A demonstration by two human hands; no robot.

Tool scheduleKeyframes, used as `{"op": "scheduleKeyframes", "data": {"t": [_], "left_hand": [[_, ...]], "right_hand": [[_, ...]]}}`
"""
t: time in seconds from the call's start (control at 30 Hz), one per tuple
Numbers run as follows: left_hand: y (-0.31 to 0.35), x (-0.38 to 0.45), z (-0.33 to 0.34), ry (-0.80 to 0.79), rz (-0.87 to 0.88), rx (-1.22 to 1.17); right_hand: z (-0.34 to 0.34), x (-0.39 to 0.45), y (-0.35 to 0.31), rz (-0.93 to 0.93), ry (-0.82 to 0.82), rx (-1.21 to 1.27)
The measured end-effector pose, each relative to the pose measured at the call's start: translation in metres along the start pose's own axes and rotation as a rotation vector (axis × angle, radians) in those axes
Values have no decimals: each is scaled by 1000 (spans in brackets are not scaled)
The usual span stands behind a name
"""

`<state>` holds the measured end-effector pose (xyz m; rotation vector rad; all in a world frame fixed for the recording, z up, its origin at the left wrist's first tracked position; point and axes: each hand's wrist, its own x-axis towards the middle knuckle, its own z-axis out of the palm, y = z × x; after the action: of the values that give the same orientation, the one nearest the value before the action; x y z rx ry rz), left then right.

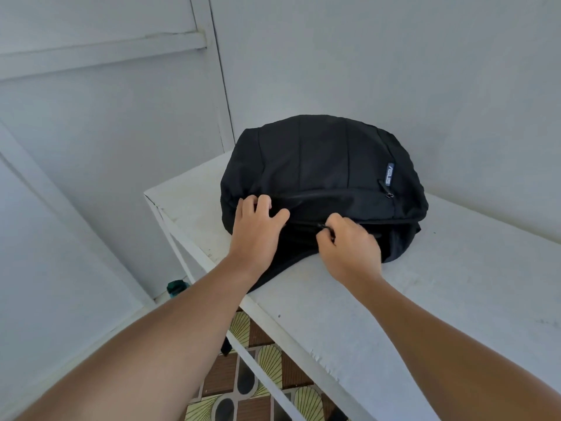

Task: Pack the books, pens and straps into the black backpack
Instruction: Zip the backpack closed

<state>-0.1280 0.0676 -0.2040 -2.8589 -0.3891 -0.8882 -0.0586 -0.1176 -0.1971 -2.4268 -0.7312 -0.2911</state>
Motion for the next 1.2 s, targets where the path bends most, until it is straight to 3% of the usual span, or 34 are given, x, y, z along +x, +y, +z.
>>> {"op": "scheduleKeyframes", "data": {"t": [0.13, 0.27, 0.47, 0.7, 0.8, 0.9, 1.03, 1.1, 1.2], "left_hand": [[-10, 4, 4, -56, 48, 19], [0, 8, -3, -48, -79, 9], [40, -15, 0, -114, -53, -133], [-50, 18, -6, -243, -11, 58], [-78, 15, -9, -301, -64, 155], [-75, 11, -16, -290, -73, 175], [-45, -4, -32, -133, -108, 178], [-14, -20, -41, 28, 11, 69], [48, -38, -51, 24, 335, -106]], "right_hand": [[-32, 0, 48, 120, 77, -48], [-48, -6, 68, 189, -55, -60], [-32, -19, 20, 185, -123, 129], [-9, -37, -59, 60, -270, 261], [-8, -40, -71, -21, -201, 181], [-15, -52, -35, -140, -3, 25], [-26, -62, 40, -133, 123, 37], [-32, -55, 63, -100, 88, 146], [-37, -48, 64, -169, 6, 208]]}}
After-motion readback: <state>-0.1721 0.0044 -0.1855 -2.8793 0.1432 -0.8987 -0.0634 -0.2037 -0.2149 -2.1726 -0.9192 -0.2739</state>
